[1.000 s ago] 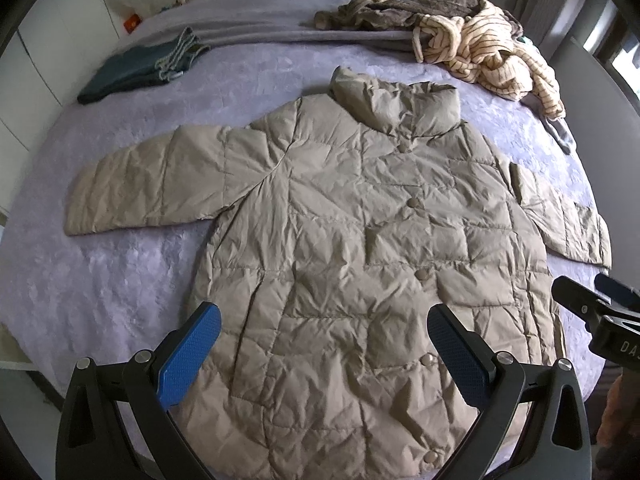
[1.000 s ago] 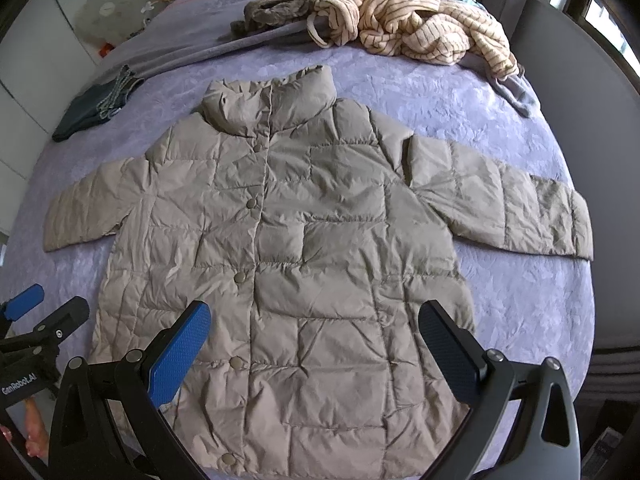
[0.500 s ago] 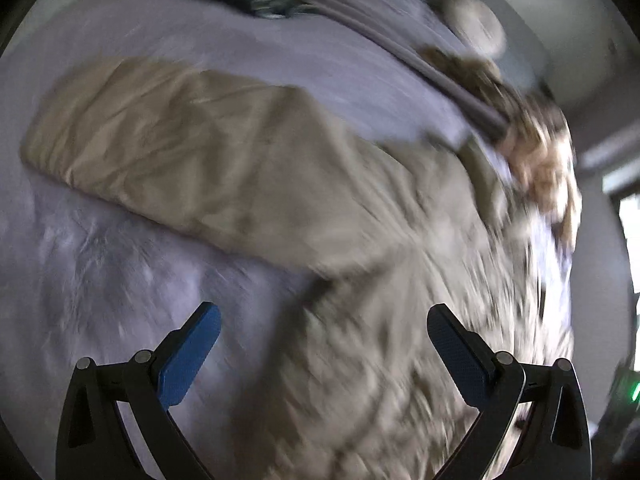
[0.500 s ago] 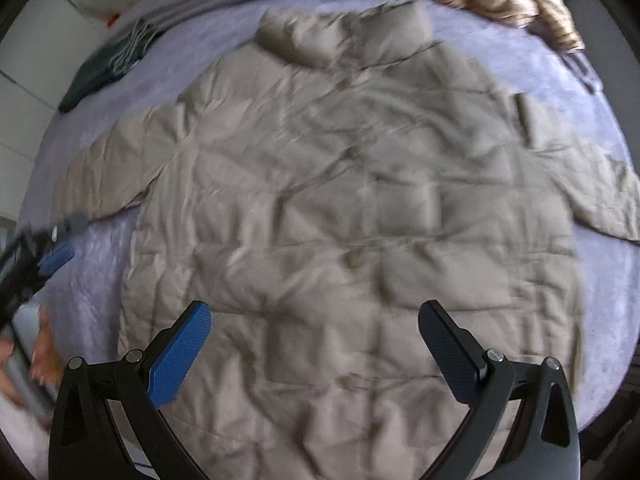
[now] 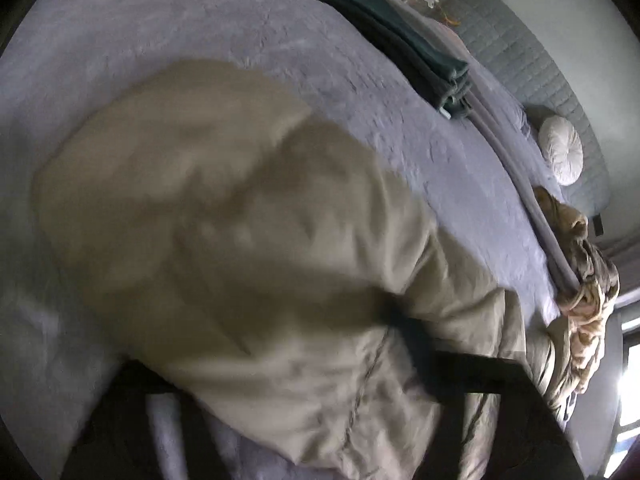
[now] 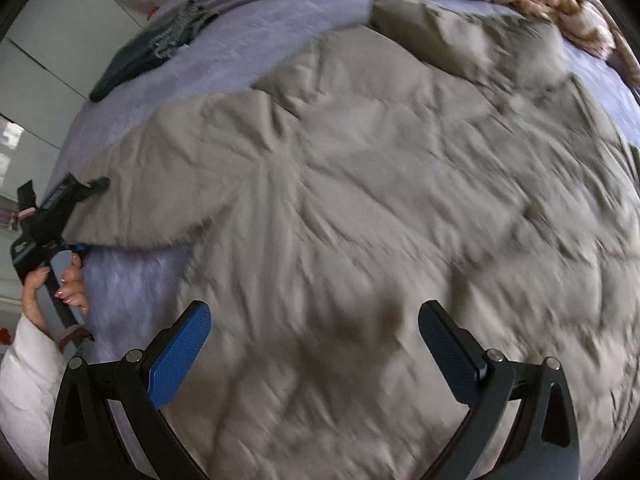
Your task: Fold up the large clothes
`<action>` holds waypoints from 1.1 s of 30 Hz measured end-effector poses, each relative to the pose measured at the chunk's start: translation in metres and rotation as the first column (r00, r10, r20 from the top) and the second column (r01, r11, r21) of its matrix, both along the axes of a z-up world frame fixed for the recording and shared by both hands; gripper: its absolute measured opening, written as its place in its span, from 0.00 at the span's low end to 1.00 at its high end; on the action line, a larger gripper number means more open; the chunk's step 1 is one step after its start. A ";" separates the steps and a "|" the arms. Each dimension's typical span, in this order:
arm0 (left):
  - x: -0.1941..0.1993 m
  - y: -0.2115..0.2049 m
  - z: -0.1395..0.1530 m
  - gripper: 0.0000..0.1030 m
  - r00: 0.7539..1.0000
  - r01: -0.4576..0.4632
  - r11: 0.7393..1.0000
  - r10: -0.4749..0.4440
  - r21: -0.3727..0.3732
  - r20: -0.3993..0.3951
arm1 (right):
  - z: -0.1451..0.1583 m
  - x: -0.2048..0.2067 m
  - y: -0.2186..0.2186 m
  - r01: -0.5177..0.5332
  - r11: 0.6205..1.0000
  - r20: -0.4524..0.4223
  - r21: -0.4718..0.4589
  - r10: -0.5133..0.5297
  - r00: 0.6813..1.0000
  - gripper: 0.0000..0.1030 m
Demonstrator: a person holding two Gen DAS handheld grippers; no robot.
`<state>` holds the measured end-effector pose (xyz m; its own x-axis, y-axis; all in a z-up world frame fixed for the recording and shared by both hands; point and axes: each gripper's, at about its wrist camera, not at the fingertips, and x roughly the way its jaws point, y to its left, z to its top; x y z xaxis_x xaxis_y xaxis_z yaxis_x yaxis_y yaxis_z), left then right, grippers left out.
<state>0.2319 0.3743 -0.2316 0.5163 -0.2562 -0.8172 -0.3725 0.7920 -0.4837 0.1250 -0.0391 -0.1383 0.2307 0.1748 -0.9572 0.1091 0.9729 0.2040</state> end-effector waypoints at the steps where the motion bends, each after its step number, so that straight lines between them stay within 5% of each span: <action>1: 0.003 0.004 0.000 0.07 1.000 0.015 0.999 -0.014 -0.034 0.018 | -0.001 0.005 0.004 0.000 1.000 0.009 0.009 0.000 1.000 1.00; 5: -0.001 -0.001 0.035 0.07 0.994 0.056 0.994 -0.065 0.098 0.093 | -0.001 0.029 0.014 0.039 0.994 0.069 0.102 -0.047 0.997 0.97; 6: -0.003 -0.006 0.047 0.07 0.989 0.075 0.987 -0.092 0.140 0.116 | -0.001 0.035 0.015 0.057 0.990 0.084 0.126 -0.068 0.994 0.80; 7: -0.007 -0.013 0.060 0.07 0.981 0.099 0.977 -0.127 0.191 0.143 | -0.001 0.041 0.016 0.073 0.984 0.093 0.161 -0.089 0.992 0.47; 9: -0.011 -0.022 0.080 0.07 0.969 0.126 0.964 -0.171 0.234 0.181 | -0.012 0.053 0.018 0.098 0.969 0.063 0.226 -0.115 0.991 0.10; 15: -0.023 -0.066 0.139 0.07 0.902 0.234 0.933 -0.313 0.273 0.298 | -0.056 0.071 0.039 0.096 0.925 0.001 0.368 -0.104 0.995 0.09; 21: -0.023 -0.175 0.179 0.07 0.803 0.405 0.886 -0.463 0.227 0.374 | -0.084 0.064 0.042 0.085 0.917 -0.040 0.390 -0.076 0.996 0.09; 24: -0.028 -0.240 0.185 0.07 0.740 0.507 0.835 -0.549 0.215 0.388 | -0.074 0.052 0.033 0.039 0.898 -0.046 0.439 -0.021 0.999 0.09; 28: -0.044 -0.340 0.180 0.07 0.628 0.637 0.727 -0.682 0.255 0.374 | -0.046 0.009 -0.026 0.083 0.890 -0.024 0.449 -0.080 0.996 0.09; 33: -0.058 -0.445 0.123 0.07 0.564 0.727 0.595 -0.802 0.342 0.197 | -0.020 -0.054 -0.139 0.224 0.918 0.016 0.327 -0.242 0.970 0.09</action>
